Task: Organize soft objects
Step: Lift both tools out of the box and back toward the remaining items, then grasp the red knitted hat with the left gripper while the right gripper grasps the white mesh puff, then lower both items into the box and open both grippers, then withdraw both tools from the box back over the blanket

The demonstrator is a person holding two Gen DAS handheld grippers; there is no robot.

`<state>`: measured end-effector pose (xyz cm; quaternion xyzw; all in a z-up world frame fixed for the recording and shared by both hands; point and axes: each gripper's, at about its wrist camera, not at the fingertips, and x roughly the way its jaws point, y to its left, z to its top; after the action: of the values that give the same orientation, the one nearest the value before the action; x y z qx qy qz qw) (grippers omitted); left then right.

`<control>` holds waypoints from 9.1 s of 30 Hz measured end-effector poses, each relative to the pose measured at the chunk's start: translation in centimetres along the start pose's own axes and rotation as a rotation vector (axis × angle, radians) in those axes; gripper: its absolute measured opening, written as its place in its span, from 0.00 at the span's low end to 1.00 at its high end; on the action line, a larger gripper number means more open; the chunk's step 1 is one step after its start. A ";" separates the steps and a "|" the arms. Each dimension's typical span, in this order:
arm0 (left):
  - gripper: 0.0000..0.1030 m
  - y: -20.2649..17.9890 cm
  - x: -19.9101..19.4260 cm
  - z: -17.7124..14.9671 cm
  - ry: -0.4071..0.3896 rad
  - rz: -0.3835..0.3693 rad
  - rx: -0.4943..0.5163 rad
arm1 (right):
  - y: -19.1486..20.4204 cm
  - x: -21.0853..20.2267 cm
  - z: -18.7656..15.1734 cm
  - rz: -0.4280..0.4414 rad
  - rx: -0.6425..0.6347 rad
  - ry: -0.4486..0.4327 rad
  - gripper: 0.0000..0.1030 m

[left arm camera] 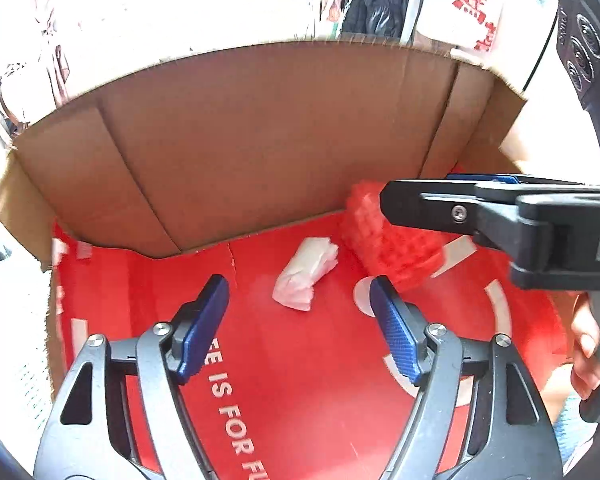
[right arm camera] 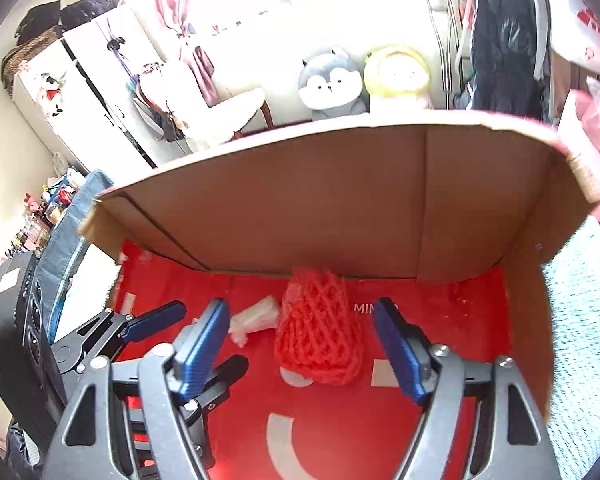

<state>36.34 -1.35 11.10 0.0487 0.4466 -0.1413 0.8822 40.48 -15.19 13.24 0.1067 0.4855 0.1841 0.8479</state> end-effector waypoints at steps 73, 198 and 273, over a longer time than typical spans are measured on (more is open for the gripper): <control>0.99 -7.9 -16.0 -29.8 -0.489 0.106 -0.099 | 3.6 -15.5 -36.2 -0.262 -0.041 -0.544 1.00; 0.29 2.0 0.8 -3.9 0.094 -0.074 -0.112 | 1.2 -1.6 -6.5 -0.328 -0.293 0.119 0.43; 0.94 0.7 -15.8 -9.1 -0.350 -0.096 -0.073 | 5.6 -16.5 -12.3 -0.213 -0.264 -0.301 0.99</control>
<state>20.59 4.55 18.32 -0.0301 0.2930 -0.1730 0.9398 21.13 -16.91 21.99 -0.0308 0.3339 0.1373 0.9320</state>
